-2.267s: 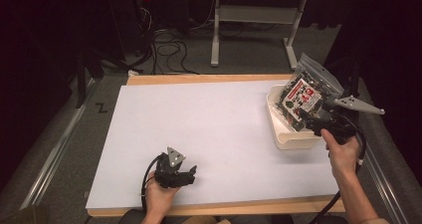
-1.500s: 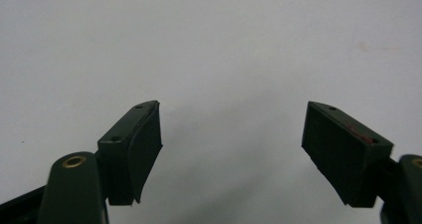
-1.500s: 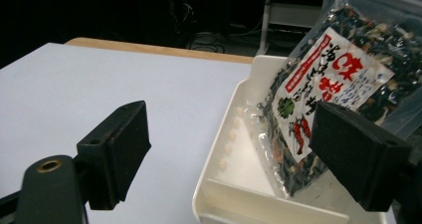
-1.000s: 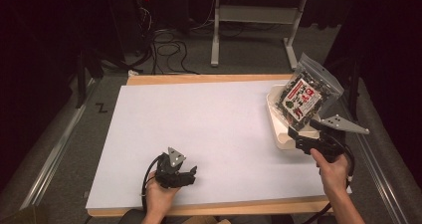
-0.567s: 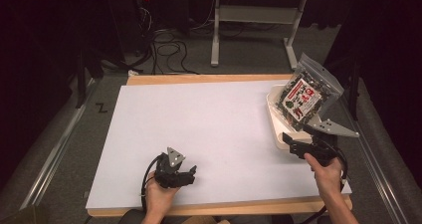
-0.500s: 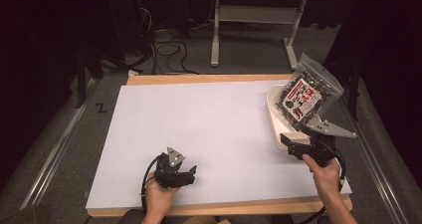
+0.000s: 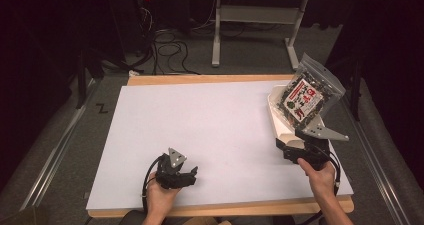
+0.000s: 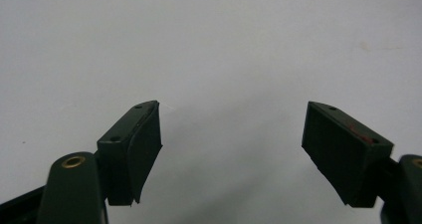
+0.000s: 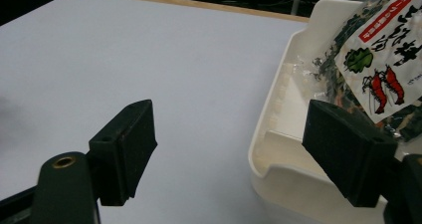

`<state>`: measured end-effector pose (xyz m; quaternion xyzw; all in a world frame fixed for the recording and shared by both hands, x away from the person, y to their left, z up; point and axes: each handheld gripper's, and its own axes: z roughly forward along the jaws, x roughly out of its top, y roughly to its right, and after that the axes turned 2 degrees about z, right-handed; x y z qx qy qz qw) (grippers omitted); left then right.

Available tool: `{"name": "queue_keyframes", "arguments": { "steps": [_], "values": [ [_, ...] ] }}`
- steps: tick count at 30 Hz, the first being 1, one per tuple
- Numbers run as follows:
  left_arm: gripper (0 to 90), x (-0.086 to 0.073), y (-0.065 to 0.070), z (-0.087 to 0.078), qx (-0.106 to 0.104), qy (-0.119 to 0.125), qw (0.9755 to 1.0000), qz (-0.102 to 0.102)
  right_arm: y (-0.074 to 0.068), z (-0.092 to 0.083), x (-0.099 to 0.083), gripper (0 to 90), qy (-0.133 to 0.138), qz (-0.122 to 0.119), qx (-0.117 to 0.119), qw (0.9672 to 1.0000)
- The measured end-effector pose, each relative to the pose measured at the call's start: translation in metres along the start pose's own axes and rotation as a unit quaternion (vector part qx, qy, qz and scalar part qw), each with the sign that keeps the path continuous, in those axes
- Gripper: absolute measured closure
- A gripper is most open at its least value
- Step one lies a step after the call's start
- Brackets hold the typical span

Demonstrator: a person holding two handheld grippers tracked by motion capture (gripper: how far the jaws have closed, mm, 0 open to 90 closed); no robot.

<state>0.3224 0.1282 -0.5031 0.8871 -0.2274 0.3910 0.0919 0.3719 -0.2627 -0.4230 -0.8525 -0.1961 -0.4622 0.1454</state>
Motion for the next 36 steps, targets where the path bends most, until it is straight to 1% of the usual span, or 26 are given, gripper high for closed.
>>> {"name": "queue_keyframes", "arguments": {
  "steps": [2, 6, 9, 12, 13, 18, 21, 23, 26, 31, 33, 34, 36],
  "values": [
    [23.9, 0.000, 0.000, 0.000, 0.000, 0.001, 1.0000, -0.002, -0.001, 0.001, 0.000, 22.0, -0.001, -0.002, 0.002, 1.0000],
    [23.9, 0.000, 0.000, 0.000, 0.000, -0.001, 1.0000, 0.002, -0.004, 0.007, -0.001, 22.5, -0.012, -0.007, 0.007, 0.9999],
    [23.9, 0.000, 0.000, 0.000, 0.000, 0.001, 1.0000, -0.001, -0.007, 0.011, -0.003, 23.2, -0.013, -0.010, 0.008, 0.9998],
    [23.9, 0.000, 0.000, 0.000, 0.001, 0.001, 1.0000, -0.002, -0.009, 0.015, -0.004, 23.5, -0.016, -0.008, 0.009, 0.9998],
    [23.9, 0.000, 0.000, 0.000, 0.001, 0.002, 1.0000, -0.002, -0.010, 0.018, -0.005, 23.7, -0.023, -0.012, 0.012, 0.9996],
    [23.9, 0.000, 0.000, 0.000, 0.000, 0.001, 1.0000, -0.001, -0.013, 0.023, -0.006, 23.9, -0.028, -0.012, 0.018, 0.9994],
    [23.9, 0.000, 0.000, 0.000, 0.000, 0.001, 1.0000, -0.002, -0.014, 0.026, -0.007, 24.2, -0.037, -0.008, 0.024, 0.9990],
    [23.9, 0.000, 0.000, 0.000, -0.001, -0.001, 1.0000, 0.001, -0.015, 0.032, -0.008, 24.6, -0.045, -0.008, 0.031, 0.9985],
    [23.9, 0.000, 0.000, 0.000, -0.002, 0.000, 1.0000, 0.001, -0.015, 0.034, -0.009, 24.8, -0.048, -0.009, 0.036, 0.9982],
    [23.9, 0.000, 0.000, 0.001, -0.003, -0.001, 1.0000, 0.001, -0.015, 0.042, -0.013, 25.2, -0.060, 0.003, 0.047, 0.9971],
    [23.9, 0.000, 0.001, 0.001, -0.003, -0.001, 1.0000, 0.001, -0.016, 0.043, -0.014, 25.2, -0.063, 0.004, 0.047, 0.9969],
    [23.9, 0.000, 0.001, 0.001, -0.003, -0.001, 1.0000, 0.002, -0.015, 0.044, -0.015, 25.2, -0.063, 0.001, 0.050, 0.9968],
    [23.9, 0.000, 0.001, 0.001, -0.003, -0.001, 1.0000, 0.002, -0.015, 0.045, -0.017, 25.4, -0.062, 0.007, 0.050, 0.9968]
  ]
}}
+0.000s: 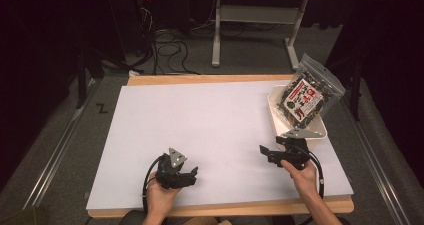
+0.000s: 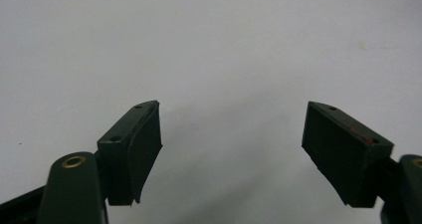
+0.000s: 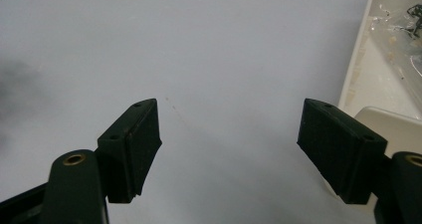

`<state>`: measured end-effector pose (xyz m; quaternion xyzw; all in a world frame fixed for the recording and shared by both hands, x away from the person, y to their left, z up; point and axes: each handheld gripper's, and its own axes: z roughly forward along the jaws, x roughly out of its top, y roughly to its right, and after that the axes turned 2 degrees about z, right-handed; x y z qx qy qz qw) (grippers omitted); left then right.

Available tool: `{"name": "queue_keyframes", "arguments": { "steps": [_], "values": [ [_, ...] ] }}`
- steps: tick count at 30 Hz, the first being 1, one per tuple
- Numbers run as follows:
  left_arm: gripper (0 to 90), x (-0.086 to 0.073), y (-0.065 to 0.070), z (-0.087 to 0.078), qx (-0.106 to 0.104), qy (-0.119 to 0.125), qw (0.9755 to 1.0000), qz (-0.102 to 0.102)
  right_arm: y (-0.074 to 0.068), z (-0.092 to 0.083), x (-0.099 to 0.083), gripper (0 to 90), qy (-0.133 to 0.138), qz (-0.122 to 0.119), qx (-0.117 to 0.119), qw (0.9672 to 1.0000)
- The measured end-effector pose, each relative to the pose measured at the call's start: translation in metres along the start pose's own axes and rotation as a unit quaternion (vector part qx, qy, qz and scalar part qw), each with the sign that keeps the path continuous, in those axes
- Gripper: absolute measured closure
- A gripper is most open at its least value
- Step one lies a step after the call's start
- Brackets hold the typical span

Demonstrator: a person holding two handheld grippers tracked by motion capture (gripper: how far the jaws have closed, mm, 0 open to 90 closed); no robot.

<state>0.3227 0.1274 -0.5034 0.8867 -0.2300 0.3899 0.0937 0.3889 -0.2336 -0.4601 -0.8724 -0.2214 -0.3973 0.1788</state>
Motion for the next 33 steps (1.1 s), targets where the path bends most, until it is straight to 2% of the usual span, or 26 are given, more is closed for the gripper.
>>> {"name": "queue_keyframes", "arguments": {
  "steps": [11, 18, 26, 27, 33],
  "values": [
    [23.9, 0.000, 0.002, 0.001, -0.005, -0.001, 1.0000, 0.001, 0.008, 0.006, -0.014, 25.4, -0.003, 0.019, 0.018, 0.9997],
    [23.8, 0.000, 0.003, 0.001, -0.004, 0.000, 1.0000, 0.002, 0.010, 0.005, -0.019, 25.4, -0.002, 0.022, 0.013, 0.9997],
    [23.8, 0.000, 0.003, 0.000, -0.005, 0.000, 1.0000, 0.002, 0.006, 0.008, -0.031, 25.3, -0.015, -0.003, 0.016, 0.9997],
    [23.8, 0.000, 0.003, 0.000, -0.004, 0.000, 1.0000, 0.003, 0.005, 0.009, -0.032, 25.3, -0.017, -0.013, 0.016, 0.9996],
    [23.8, 0.001, 0.003, 0.000, -0.004, 0.000, 1.0000, 0.002, 0.002, 0.011, -0.036, 25.5, -0.027, -0.016, 0.018, 0.9993]
  ]
}}
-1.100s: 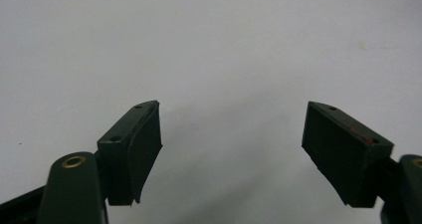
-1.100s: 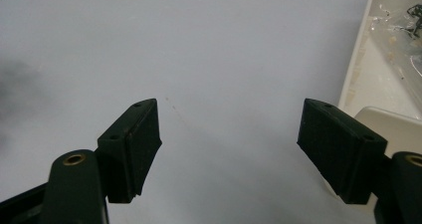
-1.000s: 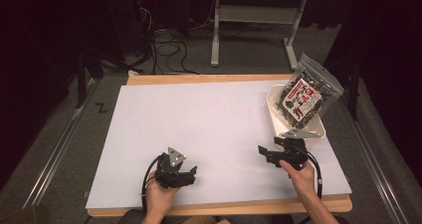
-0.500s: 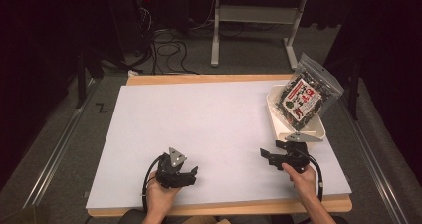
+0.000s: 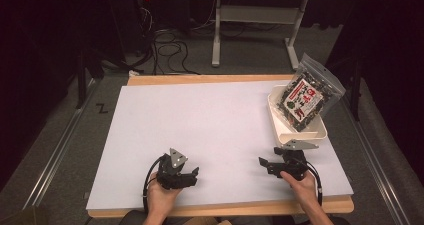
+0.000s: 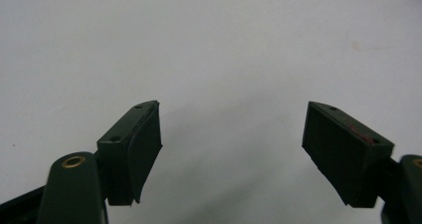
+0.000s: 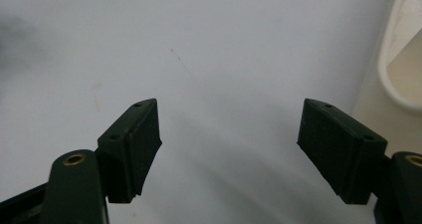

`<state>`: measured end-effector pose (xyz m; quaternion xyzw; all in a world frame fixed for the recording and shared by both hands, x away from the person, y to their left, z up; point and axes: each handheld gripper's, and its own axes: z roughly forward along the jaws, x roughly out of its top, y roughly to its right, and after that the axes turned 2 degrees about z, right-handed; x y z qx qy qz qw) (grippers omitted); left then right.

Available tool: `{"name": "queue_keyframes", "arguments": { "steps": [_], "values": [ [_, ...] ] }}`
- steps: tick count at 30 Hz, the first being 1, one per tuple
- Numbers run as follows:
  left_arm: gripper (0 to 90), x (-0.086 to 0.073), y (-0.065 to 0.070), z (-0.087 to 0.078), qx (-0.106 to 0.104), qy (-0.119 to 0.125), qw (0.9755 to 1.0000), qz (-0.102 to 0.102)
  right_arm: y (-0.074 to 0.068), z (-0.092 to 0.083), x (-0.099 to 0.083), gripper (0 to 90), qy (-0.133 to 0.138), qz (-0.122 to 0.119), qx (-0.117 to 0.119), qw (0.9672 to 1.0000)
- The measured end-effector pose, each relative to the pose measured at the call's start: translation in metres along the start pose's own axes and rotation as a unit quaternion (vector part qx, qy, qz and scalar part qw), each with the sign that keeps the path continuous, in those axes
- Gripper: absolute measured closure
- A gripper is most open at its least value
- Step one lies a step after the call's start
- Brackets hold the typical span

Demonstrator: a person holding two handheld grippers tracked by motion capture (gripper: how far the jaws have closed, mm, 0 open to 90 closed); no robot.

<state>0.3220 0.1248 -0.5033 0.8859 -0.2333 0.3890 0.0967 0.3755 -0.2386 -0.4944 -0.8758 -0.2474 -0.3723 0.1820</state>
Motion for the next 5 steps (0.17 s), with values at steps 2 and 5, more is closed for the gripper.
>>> {"name": "queue_keyframes", "arguments": {
  "steps": [2, 5],
  "values": [
    [23.8, 0.0001, 0.0004, 0.0001, -0.001, 0.000, 1.0000, 0.003, -0.0009, 0.0014, -0.0009, 26.7, -0.005, -0.002, 0.005, 1.0000],
    [23.8, 0.0003, 0.0000, 0.0004, 0.000, 0.001, 1.0000, 0.002, -0.0014, 0.0027, -0.0012, 28.3, -0.002, -0.008, 0.004, 1.0000]
  ]
}}
